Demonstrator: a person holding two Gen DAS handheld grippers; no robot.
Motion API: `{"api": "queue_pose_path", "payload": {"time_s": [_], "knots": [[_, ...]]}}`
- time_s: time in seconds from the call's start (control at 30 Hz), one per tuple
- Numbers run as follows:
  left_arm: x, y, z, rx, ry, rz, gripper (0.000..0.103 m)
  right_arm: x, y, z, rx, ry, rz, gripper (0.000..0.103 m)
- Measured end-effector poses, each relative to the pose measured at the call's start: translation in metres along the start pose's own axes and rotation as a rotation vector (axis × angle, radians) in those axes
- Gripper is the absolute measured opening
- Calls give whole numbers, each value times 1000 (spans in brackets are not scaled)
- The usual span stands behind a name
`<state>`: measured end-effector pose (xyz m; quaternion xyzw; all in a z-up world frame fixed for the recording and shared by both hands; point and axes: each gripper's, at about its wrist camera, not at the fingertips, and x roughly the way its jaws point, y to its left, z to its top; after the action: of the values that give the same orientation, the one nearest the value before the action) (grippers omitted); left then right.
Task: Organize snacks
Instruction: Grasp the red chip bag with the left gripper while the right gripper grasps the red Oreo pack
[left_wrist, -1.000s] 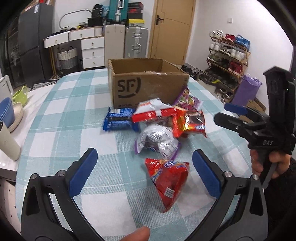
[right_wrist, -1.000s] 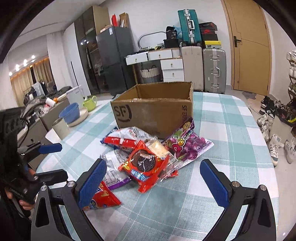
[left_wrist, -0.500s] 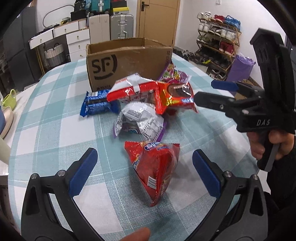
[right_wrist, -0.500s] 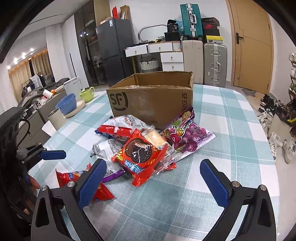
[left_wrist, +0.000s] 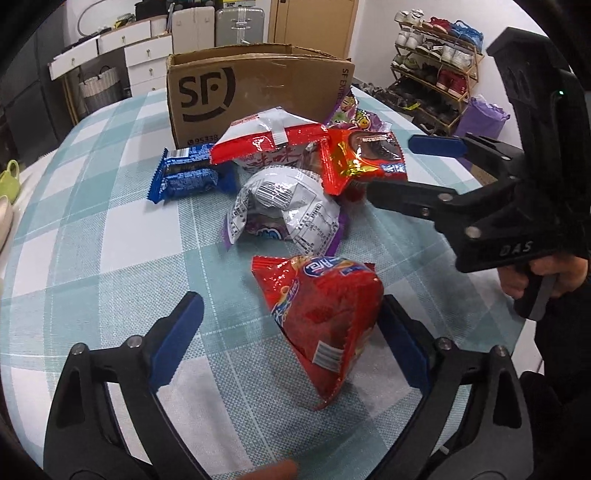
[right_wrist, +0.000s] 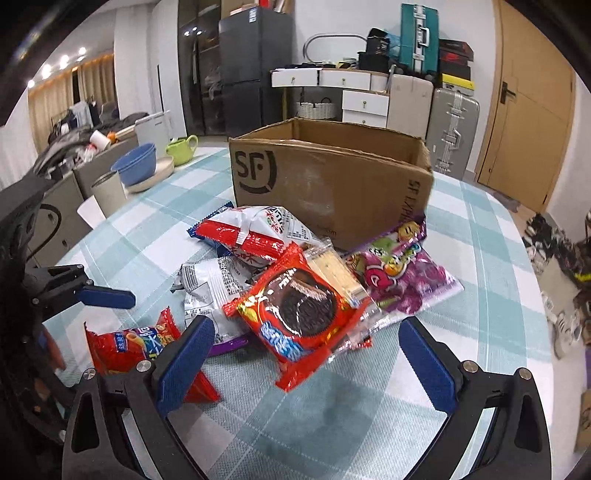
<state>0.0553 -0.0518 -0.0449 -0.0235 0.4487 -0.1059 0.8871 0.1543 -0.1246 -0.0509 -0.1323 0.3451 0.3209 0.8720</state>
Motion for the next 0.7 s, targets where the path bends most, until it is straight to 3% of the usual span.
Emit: {"api": "queue_pose_path", "payload": {"time_s": [0.2, 0.3, 0.47, 0.7], "knots": [[1, 2, -2, 12, 5, -48, 79, 12, 9, 8, -75, 20, -17, 91], [0, 1, -4, 20, 4, -61, 75, 16, 10, 8, -83, 24, -11, 80], [0, 0, -6, 31, 10, -58, 75, 9, 14, 3, -90, 14, 1, 44], [-3, -1, -7, 22, 5, -54, 75, -18, -1, -11, 56, -74, 47, 43]]}}
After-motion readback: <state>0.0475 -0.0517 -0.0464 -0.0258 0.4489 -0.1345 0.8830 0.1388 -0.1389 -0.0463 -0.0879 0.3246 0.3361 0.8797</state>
